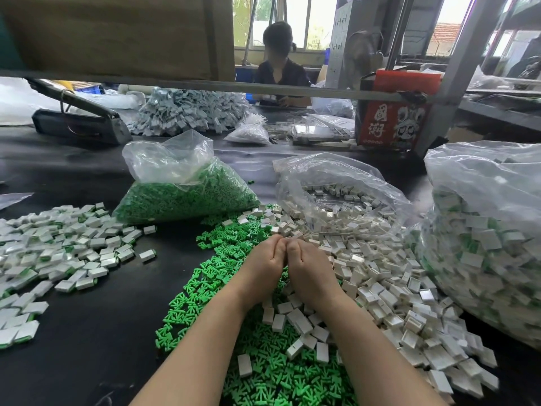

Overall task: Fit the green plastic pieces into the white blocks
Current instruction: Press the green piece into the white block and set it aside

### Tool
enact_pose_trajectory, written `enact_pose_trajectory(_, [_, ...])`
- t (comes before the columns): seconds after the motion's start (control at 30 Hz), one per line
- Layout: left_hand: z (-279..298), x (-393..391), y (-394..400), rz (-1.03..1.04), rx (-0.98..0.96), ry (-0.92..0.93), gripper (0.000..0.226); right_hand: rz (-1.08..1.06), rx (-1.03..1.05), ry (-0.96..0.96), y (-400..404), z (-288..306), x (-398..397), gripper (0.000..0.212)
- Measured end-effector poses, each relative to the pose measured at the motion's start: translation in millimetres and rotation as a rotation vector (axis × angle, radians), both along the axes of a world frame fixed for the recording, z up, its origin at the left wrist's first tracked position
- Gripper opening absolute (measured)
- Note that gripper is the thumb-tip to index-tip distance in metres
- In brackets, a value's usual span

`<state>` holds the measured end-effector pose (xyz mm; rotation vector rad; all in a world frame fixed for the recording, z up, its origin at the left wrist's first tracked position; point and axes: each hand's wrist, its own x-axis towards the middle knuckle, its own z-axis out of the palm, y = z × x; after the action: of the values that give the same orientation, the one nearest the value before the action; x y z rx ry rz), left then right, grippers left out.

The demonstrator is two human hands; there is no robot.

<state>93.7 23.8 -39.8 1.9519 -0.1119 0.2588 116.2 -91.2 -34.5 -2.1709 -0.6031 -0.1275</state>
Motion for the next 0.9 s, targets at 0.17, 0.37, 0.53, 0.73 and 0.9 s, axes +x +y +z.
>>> enact_pose_trajectory(0.17, [4,-3,4,-0.041,0.052,0.031,0.027,0.047,-0.062,-0.015,-4,0,1,0.041])
enact_pose_trajectory(0.37, [4,-5,5,-0.098,-0.067,0.062,0.024,0.063,0.022,0.036,-4,-2,4,0.036])
enact_pose_trajectory(0.53, [13,-8,7,-0.11,-0.315,0.036,0.026,0.061,0.394,0.236,0,-1,9,0.041])
enact_pose_trajectory(0.73, [20,-12,7,-0.158,-0.471,-0.008,0.024,0.168,0.656,0.41,-3,6,8,0.062])
enact_pose_trajectory(0.9, [17,-13,4,-0.148,-0.424,-0.003,0.029,0.292,0.683,0.527,-5,9,5,0.051])
